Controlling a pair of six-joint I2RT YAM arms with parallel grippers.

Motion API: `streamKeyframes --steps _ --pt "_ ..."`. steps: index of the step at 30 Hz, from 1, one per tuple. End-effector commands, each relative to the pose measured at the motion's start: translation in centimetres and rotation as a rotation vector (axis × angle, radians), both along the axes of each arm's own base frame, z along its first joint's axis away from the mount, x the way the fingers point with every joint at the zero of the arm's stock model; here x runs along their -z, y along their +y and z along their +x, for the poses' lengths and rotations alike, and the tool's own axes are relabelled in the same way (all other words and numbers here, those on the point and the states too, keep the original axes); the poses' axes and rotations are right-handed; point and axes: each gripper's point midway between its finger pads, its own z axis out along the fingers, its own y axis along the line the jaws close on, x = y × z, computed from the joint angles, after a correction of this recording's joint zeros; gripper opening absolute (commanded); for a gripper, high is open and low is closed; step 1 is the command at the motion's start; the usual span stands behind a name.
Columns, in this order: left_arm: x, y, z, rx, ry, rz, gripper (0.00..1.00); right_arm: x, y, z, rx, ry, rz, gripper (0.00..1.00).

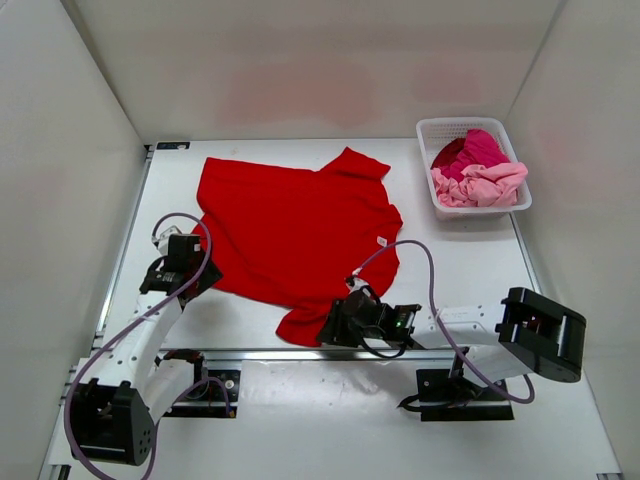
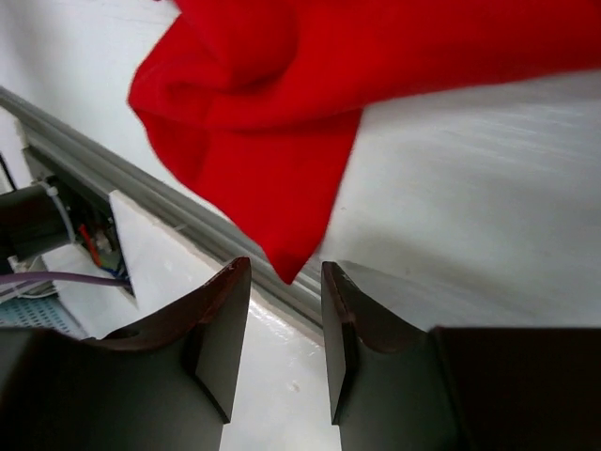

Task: Fold and stack the t-shirts
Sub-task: Pick up the flattened T-shirt from the center of the board.

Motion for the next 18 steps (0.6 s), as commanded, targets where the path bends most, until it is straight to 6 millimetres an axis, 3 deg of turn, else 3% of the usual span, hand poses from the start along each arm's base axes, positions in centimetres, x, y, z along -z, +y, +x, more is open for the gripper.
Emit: streamKeyframes --steps 1,7,15,18 --pt "-0.6 0.0 0.6 -0.017 -0.037 -0.015 0.66 -1.3 1.6 -0.2 0.011 0.005 0.085 0.33" --pt "0.1 0.8 0.2 -0.036 -0.01 0.016 0.67 -1.0 3.2 -1.1 -0.04 0.057 0.118 0.29" --pt "0.2 0.8 0.4 -0.044 0.004 0.014 0.69 0.1 1.4 -1.3 0.014 0.093 0.117 0.32" --pt "0.3 0.9 0.4 -0.049 0.006 0.007 0.69 0.2 1.8 -0.9 0.009 0.1 0.106 0.23"
